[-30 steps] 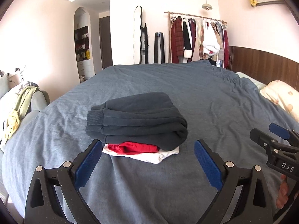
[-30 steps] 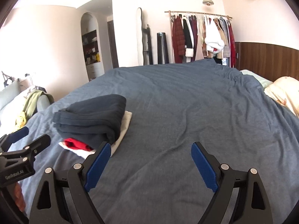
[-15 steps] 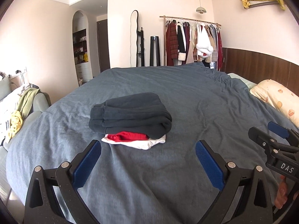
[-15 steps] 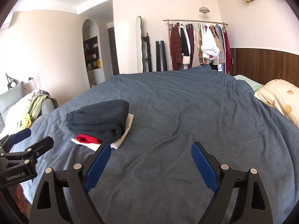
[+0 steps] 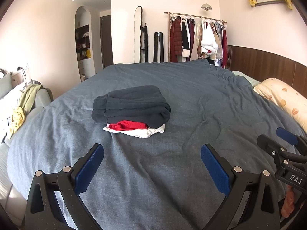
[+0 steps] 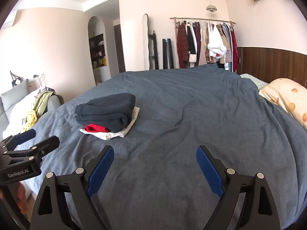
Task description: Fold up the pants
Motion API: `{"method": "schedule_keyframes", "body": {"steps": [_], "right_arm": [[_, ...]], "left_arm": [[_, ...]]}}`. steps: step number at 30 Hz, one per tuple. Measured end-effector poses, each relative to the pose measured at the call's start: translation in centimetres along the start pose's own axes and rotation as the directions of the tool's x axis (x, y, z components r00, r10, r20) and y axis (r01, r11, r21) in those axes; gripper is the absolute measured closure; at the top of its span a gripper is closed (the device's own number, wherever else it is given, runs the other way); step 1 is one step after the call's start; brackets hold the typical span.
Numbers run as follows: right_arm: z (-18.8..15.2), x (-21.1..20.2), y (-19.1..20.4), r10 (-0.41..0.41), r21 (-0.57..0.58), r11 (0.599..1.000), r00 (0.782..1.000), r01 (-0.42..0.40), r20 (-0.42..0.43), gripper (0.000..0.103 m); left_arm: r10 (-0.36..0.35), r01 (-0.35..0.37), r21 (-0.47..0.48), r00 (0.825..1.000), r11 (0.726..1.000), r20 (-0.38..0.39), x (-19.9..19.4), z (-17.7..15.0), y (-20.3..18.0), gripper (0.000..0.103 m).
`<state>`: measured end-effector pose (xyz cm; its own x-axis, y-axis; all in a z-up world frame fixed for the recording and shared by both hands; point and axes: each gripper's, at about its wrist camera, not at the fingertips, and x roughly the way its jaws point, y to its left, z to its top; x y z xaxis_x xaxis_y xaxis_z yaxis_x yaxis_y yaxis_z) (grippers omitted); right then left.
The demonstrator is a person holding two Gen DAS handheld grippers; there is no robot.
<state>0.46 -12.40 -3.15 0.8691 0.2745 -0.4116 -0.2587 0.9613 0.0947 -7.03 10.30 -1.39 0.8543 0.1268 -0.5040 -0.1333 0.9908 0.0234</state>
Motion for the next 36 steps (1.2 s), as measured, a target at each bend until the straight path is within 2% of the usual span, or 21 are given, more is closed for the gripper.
{"method": "schedule_keyframes", "body": {"steps": [36], "right_arm": [[-0.5, -0.8, -0.9, -0.031, 0.016, 0.999, 0.999, 0.031, 0.008, 0.015]], "left_arm": [[0.013, -0.013, -0.009, 1.000, 1.000, 0.018, -1.4, 0.0, -1.0, 0.000]]}}
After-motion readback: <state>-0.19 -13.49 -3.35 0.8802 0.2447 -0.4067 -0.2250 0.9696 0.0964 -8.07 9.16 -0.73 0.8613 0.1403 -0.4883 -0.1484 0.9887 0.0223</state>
